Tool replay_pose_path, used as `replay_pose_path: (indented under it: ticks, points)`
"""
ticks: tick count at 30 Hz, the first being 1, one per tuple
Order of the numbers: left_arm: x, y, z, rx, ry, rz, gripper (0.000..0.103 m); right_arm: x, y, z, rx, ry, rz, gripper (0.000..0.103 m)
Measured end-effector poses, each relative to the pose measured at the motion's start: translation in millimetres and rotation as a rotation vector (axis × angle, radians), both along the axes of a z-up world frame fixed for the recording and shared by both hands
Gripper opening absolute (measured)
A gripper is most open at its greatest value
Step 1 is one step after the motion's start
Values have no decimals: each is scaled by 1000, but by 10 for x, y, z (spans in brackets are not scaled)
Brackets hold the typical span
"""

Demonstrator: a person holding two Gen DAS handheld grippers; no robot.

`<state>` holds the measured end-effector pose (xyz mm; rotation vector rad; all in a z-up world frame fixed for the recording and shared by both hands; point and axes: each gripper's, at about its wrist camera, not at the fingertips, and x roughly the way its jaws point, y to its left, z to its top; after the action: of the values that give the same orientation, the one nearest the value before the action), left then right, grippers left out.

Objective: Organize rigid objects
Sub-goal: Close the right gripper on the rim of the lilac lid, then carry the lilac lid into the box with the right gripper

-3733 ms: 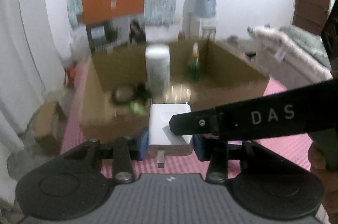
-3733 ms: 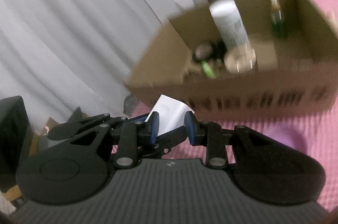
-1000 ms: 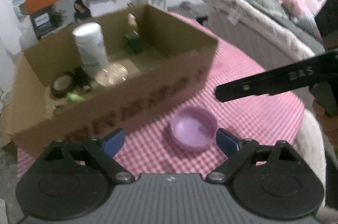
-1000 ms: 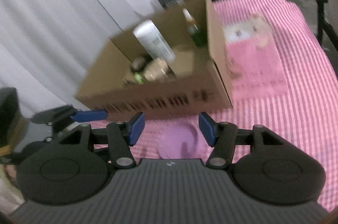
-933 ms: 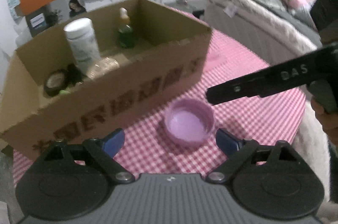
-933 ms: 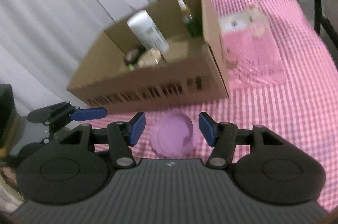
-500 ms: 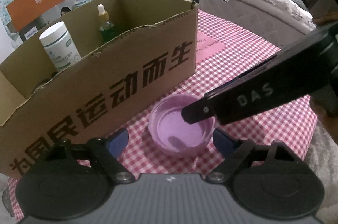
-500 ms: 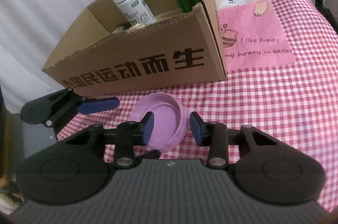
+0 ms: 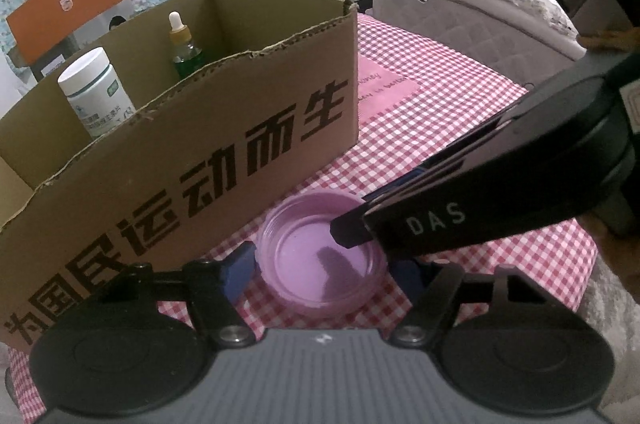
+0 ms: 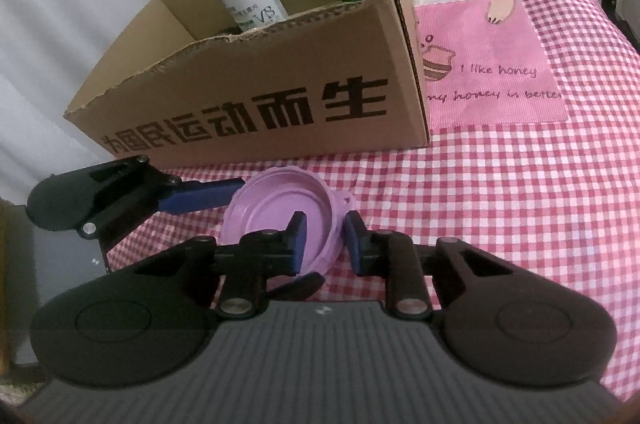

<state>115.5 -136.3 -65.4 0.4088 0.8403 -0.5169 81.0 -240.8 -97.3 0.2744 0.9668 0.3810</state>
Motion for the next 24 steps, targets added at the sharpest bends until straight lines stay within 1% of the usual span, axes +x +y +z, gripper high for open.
replay_pose_path:
  ticks: [11,24]
  points:
    - [-35,9,85,-21,-21,2,73,-23,-3,14,0,3,-2,18]
    - [-120,14,175,-42,-47,6,73,-117,-11,106,-1,-20,-6,18]
